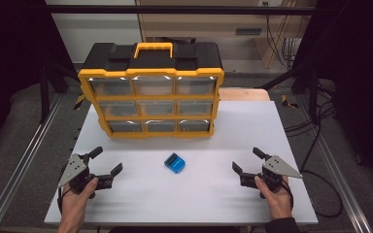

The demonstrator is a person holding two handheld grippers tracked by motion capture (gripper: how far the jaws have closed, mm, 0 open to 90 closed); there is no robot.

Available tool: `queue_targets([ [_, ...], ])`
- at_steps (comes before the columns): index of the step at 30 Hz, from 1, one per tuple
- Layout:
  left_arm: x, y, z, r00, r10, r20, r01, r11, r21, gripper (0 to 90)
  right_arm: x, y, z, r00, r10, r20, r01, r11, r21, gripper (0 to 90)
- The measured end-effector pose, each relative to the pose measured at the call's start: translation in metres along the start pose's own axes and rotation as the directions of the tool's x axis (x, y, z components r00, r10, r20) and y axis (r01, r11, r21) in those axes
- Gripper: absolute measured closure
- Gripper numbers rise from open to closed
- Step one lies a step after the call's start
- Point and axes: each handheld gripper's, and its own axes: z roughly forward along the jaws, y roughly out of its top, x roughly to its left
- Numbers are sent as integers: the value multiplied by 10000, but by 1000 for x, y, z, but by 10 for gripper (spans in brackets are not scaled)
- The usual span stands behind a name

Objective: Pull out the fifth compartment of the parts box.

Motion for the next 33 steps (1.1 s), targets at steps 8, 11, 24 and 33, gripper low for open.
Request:
queue_targets([
  [8, -5, 7, 2, 9914, 1078, -749, -1034, 9928, 608, 23, 3, 0, -1, 9998, -75, 191, 75, 10000, 7, 51],
  [11, -5, 9, 5, 9775, 1894, -931, -1802, 9787, 989, 26, 3, 0, -2, 9997, -80, 245, 80, 10000, 2, 50],
  [24, 6, 19, 19, 8704, 4760, -1256, -4375, 8649, 2461, 56, 10, 2, 2, 9990, -280, 337, 278, 9996, 51, 47],
  [33, -6, 39, 39, 7755, 6195, -1215, -5721, 7710, 2797, 86, 11, 2, 2, 9990, -289, 347, 287, 9996, 70, 41],
])
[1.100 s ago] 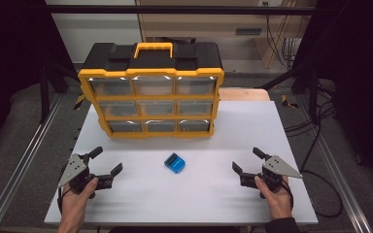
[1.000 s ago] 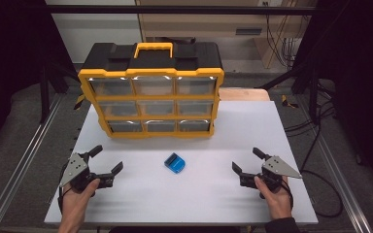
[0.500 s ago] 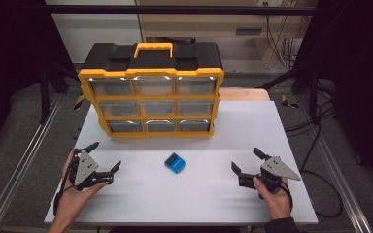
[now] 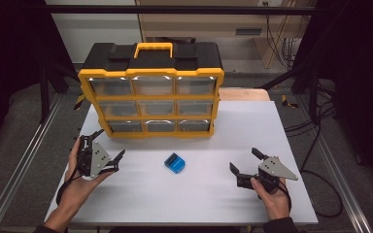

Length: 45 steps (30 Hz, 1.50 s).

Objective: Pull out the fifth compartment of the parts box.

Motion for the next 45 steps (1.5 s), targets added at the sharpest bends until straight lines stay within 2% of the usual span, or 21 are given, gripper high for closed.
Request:
queue_targets([
  [1, 0, 4, 1, 9999, 130, -45, -130, 9999, 26, 97, 1, 0, 0, 10000, 87, -41, -87, 10000, 16, 40],
  [7, -1, 25, 10, 9950, 928, -368, -923, 9956, 147, 122, 3, -1, 4, 9998, -212, 26, 212, 9997, 145, 43],
  [8, -1, 27, 12, 9940, 1011, -415, -1006, 9948, 139, 125, 3, -1, 4, 9994, -347, 54, 346, 9993, 170, 45],
  [10, 1, 31, 16, 9938, 1064, -321, -1062, 9943, 95, 131, 3, -1, 3, 9993, -358, 94, 356, 9992, 175, 45],
  [11, 2, 33, 18, 9918, 1235, -318, -1233, 9923, 55, 140, 2, -1, 3, 9993, -351, 107, 350, 9992, 178, 45],
  [13, 2, 36, 21, 9906, 1303, -410, -1298, 9914, 139, 143, 2, -1, 3, 9993, -339, 166, 336, 9993, 168, 46],
  [19, 4, 48, 26, 9808, 1816, -707, -1804, 9833, 221, 154, 2, 0, 2, 9996, -110, 259, 107, 9999, 123, 47],
  [21, 4, 51, 27, 9778, 1937, -793, -1923, 9810, 249, 171, 2, 0, 3, 9994, -193, 275, 188, 9997, 185, 47],
  [23, 4, 55, 28, 9719, 2162, -934, -2143, 9763, 306, 178, 2, 0, 3, 9995, -196, 266, 190, 9996, 228, 46],
  [24, 4, 55, 28, 9719, 2162, -934, -2143, 9763, 306, 186, 2, 0, 3, 9995, -196, 266, 190, 9996, 228, 46],
  [26, 5, 58, 29, 9660, 2302, -1179, -2285, 9731, 281, 198, 2, 1, 3, 9995, -206, 238, 200, 9995, 241, 45],
  [30, 8, 61, 30, 9629, 2308, -1396, -2288, 9730, 302, 215, 1, 1, 2, 9995, -159, 289, 152, 9996, 244, 44],
  [31, 9, 63, 31, 9581, 2410, -1551, -2390, 9705, 317, 235, 1, 1, 2, 9994, -146, 324, 139, 9996, 234, 44],
  [32, 9, 63, 31, 9581, 2410, -1551, -2390, 9705, 317, 238, 1, 1, 2, 9994, -146, 324, 139, 9996, 234, 44],
  [33, 10, 64, 31, 9552, 2465, -1638, -2450, 9691, 294, 238, 1, 1, 2, 9994, -153, 319, 146, 9996, 224, 44],
  [37, 13, 71, 33, 9398, 2820, -1931, -2807, 9592, 345, 290, 1, 1, 2, 9993, -145, 339, 138, 9997, 201, 44],
  [38, 13, 72, 33, 9380, 2833, -1996, -2826, 9587, 323, 298, 1, 1, 2, 9993, -137, 337, 130, 9997, 199, 44],
  [40, 11, 74, 34, 9275, 3103, -2085, -3077, 9504, 456, 324, 1, 1, 2, 9994, -109, 326, 102, 9997, 222, 44],
  [41, 10, 74, 34, 9265, 3110, -2117, -3097, 9500, 400, 335, 1, 1, 2, 9994, -109, 325, 102, 9997, 226, 44],
  [45, 9, 77, 37, 9096, 3470, -2287, -3458, 9372, 466, 385, 1, 2, 1, 9994, -134, 314, 129, 9998, 172, 44],
])
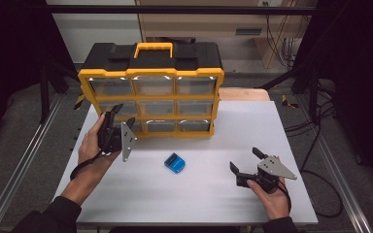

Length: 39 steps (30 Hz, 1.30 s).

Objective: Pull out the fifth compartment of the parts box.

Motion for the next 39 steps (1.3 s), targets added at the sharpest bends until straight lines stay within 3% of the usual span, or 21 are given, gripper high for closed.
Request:
queue_targets([
  [10, -8, 10, 11, 9946, 957, -398, -961, 9953, -99, 485, 1, -1, 1, 10000, 4, -3, -4, 9999, 107, 44],
  [14, -13, 16, 18, 9877, 1479, -502, -1486, 9888, -109, 522, -1, -1, 0, 9998, 181, 12, -181, 9998, 77, 45],
  [15, -16, 19, 20, 9832, 1748, -518, -1758, 9843, -152, 533, -1, -2, 0, 9998, 193, 14, -193, 9998, 80, 45],
  [16, -16, 19, 20, 9832, 1748, -518, -1758, 9843, -152, 542, -1, -2, 0, 9998, 193, 14, -193, 9998, 80, 45],
  [17, -19, 21, 23, 9780, 2005, -571, -2019, 9792, -196, 551, -2, -1, 0, 9997, 254, 21, -254, 9996, 77, 45],
  [31, -30, 24, 39, 9653, 2474, -832, -2480, 9687, 24, 622, -3, -2, -1, 9991, 418, -2, -417, 9990, 144, 46],
  [32, -30, 24, 40, 9587, 2718, -833, -2719, 9623, 108, 624, -3, -2, -1, 9992, 401, -1, -401, 9991, 134, 46],
  [39, -34, 25, 44, 9512, 2889, -1080, -2899, 9570, 69, 633, -3, -2, -1, 9994, 313, 125, -315, 9994, 126, 40],
])
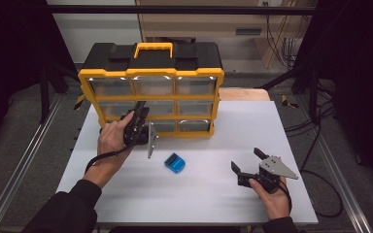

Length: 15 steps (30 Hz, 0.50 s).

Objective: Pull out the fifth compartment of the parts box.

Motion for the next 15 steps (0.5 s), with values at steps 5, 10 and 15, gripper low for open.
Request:
queue_targets([
  [5, -2, 1, 2, 9999, 127, -56, -127, 9998, 148, 634, 0, 0, 0, 10000, -51, 3, 51, 10000, -10, 42],
  [10, -3, 0, 3, 9996, 208, -214, -203, 9995, 226, 637, 1, 0, 0, 9999, -148, 35, 148, 9999, 34, 41],
  [15, -7, 2, 4, 9988, 446, -188, -442, 9988, 219, 644, 2, 0, 0, 9998, -199, 12, 199, 9998, 48, 41],
])
